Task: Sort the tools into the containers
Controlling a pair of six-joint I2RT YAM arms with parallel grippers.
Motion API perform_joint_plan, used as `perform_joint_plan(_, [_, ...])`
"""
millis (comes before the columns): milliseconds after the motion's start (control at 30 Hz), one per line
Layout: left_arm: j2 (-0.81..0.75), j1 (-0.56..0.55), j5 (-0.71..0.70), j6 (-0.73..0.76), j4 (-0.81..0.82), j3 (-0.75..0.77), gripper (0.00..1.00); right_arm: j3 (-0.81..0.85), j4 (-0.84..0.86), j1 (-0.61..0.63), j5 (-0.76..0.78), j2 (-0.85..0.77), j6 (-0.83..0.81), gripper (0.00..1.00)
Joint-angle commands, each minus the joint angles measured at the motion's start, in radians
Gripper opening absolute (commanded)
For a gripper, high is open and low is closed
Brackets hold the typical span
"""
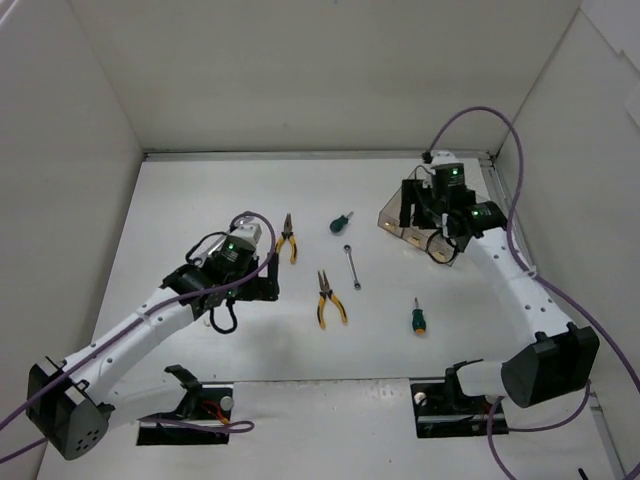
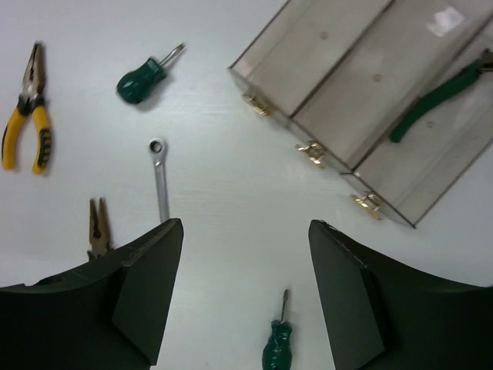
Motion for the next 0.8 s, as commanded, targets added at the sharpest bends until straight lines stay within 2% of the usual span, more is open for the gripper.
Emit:
perform_joint_plan(0, [-0.020, 0.066, -0.034, 0.010, -0.017, 0.016, 1.00, -0.021, -0.019, 0.110, 0.010, 0.012, -0.041, 0.63])
perform_joint_plan(267, [-0.109, 0.220, -0.060, 0.096, -0.091, 0.008, 1.00, -0.116, -0.002, 0.325, -0.015, 0.061, 0.013, 0.58])
perform_joint_plan(600, [-0.201, 0.286, -0.065, 0.151, -0.125, -0.015, 1.00, -0.265, 0.117, 0.530, -0.016, 0.128, 0.183, 0.56])
perform_joint_plan(767, [-0.217, 0.286, -0.059, 0.148, -0.105, -0.032, 1.00, -0.321, 0.212, 0.553, -0.031, 0.208, 0.215, 0.54])
